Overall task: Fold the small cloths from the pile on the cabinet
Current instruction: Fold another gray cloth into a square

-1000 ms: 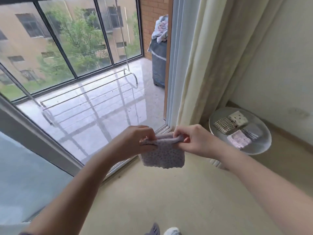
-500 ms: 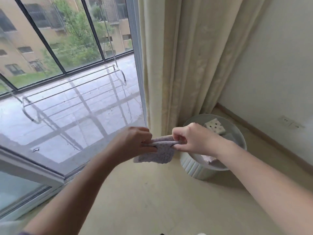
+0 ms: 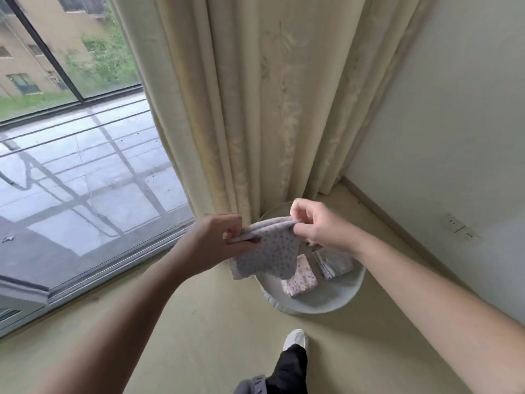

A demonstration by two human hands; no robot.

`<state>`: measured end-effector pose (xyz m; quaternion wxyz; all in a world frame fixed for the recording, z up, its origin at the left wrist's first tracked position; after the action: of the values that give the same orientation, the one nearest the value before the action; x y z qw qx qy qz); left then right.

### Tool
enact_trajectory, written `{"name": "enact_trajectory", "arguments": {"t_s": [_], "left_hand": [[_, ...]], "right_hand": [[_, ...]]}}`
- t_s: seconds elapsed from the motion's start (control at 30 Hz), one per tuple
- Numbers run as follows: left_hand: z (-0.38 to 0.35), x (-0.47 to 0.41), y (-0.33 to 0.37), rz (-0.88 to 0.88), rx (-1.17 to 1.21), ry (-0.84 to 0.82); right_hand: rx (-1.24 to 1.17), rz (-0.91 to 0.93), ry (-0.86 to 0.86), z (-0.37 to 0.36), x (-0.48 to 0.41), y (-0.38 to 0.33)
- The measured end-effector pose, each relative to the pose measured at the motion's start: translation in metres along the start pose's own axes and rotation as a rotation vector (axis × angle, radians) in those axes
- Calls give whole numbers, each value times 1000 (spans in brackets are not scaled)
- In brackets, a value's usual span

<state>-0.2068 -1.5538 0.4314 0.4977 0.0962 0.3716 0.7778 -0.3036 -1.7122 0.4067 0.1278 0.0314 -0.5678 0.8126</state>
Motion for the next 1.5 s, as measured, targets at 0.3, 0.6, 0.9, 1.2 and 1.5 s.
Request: {"name": "enact_trajectory", "arguments": {"t_s": [0.3,0.6,0.9,1.2,1.5], "left_hand": [[-154,-115,-26,758,912,-321],[-306,-120,-69,1257,688,82],[-479,-78,-104,1464,302,167],[-567,-80,-212,1499,134,188],[-555,-85,-185,1458,397,214]], "right_hand": [[-862,-568,179,96,-18,143],[-439,-695,325,137,-34,278],[286,-556,146,138,-31,465],[300,-502,114,110,-88,585],[-59,-606,60,117,-59,561]]}}
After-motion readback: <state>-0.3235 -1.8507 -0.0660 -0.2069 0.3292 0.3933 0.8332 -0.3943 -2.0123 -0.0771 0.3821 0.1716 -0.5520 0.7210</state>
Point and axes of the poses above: each hand's wrist, its own x-axis away from the middle knuckle, its own z-axis out of the back of the hand, y = z × x, the point moved 8 cm from there along -x, towards the middle knuckle, and after that the axes turned 5 degrees about z, right-handed, at the moved point
